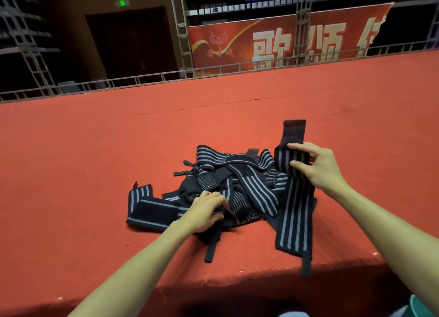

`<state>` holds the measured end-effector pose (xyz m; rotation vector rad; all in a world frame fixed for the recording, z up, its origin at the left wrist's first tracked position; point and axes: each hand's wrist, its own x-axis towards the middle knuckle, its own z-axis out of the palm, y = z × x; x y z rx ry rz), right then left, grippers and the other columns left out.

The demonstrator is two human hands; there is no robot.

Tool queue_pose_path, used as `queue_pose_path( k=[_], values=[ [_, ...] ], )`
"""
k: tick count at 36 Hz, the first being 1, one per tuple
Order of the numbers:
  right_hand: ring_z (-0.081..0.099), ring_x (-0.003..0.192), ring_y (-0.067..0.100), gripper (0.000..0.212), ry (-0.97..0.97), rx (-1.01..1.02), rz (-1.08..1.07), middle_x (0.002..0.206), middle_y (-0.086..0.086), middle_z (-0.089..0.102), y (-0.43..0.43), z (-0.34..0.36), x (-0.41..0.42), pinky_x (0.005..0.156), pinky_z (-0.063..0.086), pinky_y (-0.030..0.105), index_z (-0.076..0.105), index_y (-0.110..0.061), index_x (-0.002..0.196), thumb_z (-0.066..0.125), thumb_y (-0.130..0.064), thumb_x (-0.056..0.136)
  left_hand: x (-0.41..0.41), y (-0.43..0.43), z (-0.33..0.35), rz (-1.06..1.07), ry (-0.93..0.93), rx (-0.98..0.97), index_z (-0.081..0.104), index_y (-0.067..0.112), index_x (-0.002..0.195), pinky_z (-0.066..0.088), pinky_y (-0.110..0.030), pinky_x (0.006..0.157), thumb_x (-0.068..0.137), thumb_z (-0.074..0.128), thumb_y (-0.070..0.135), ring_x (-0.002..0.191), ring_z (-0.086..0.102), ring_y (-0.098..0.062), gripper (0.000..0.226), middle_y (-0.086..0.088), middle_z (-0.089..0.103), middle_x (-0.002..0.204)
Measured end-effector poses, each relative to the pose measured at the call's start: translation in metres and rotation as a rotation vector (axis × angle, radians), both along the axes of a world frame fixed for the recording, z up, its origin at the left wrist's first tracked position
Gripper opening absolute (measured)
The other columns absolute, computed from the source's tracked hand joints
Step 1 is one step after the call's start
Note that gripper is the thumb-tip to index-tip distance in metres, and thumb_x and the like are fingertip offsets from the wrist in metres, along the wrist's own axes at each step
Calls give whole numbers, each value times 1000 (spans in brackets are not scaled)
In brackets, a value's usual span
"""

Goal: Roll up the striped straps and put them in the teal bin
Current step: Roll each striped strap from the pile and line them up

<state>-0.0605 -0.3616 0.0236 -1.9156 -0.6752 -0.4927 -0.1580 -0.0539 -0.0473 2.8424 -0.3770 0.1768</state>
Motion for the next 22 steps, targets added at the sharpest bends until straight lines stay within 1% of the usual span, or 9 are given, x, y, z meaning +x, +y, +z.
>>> queue_pose_path(
  k=[4,9,11,14,16,17,19,21,22],
  values=[
    [64,104,17,44,-2,13,3,109,-5,66,-2,7,-2,92,51,32,71,-19,117,76,5,81,3,4,9,-9,-16,-54,58,22,94,40,-45,93,94,63,16,97,44,-18,8,16,52,95],
    [63,103,18,43,4,19,16,107,-7,64,-2,12,-4,93,51,34,70,-20,117,75,5,81,-1,10,20,-69,-24,-106,52,13,101,44,-41,87,98,54,13,94,51,-18,3,4,55,99],
    [64,104,20,42,7,14,11,108,-4,66,-4,10,-5,92,51,36,71,-18,118,75,5,82,-3,13,24,-51,-20,-110,47,14,99,43,-40,83,100,49,15,89,51,-19,3,6,55,93],
    [65,104,20,43,3,0,5,109,-2,67,-6,9,-5,91,51,34,71,-19,118,75,4,82,-6,19,37,-11,-45,-127,37,18,95,38,-38,77,102,47,14,79,46,-20,13,8,49,84],
    [65,103,19,43,3,2,10,108,-4,66,-6,11,-5,92,51,33,71,-20,118,75,4,82,-8,19,51,-4,-82,-204,37,18,97,38,-31,75,102,46,10,75,47,-11,13,7,50,85],
    [64,104,19,43,-1,1,9,108,-5,66,-6,13,-6,92,51,32,71,-20,118,75,4,82,-9,20,59,8,-99,-238,36,17,98,37,-29,71,103,45,9,69,44,-7,13,6,49,82],
    [64,103,17,43,-9,2,6,108,-7,66,-5,17,-6,90,49,23,71,-19,118,75,3,82,-9,20,76,34,-131,-273,33,16,98,34,-28,63,103,42,6,60,38,-9,15,1,46,73],
    [64,102,15,43,-13,9,12,106,-12,65,-3,21,-7,86,46,11,71,-21,117,75,3,82,-8,22,89,50,-162,-284,33,19,97,40,-22,65,101,40,-1,63,43,-14,21,-6,50,75],
    [64,101,15,43,-12,14,19,106,-13,65,-3,22,-7,85,46,10,71,-21,117,75,4,82,-8,23,96,51,-177,-288,35,21,96,42,-17,71,98,39,-7,69,48,-15,28,-8,54,80]
  ],
)
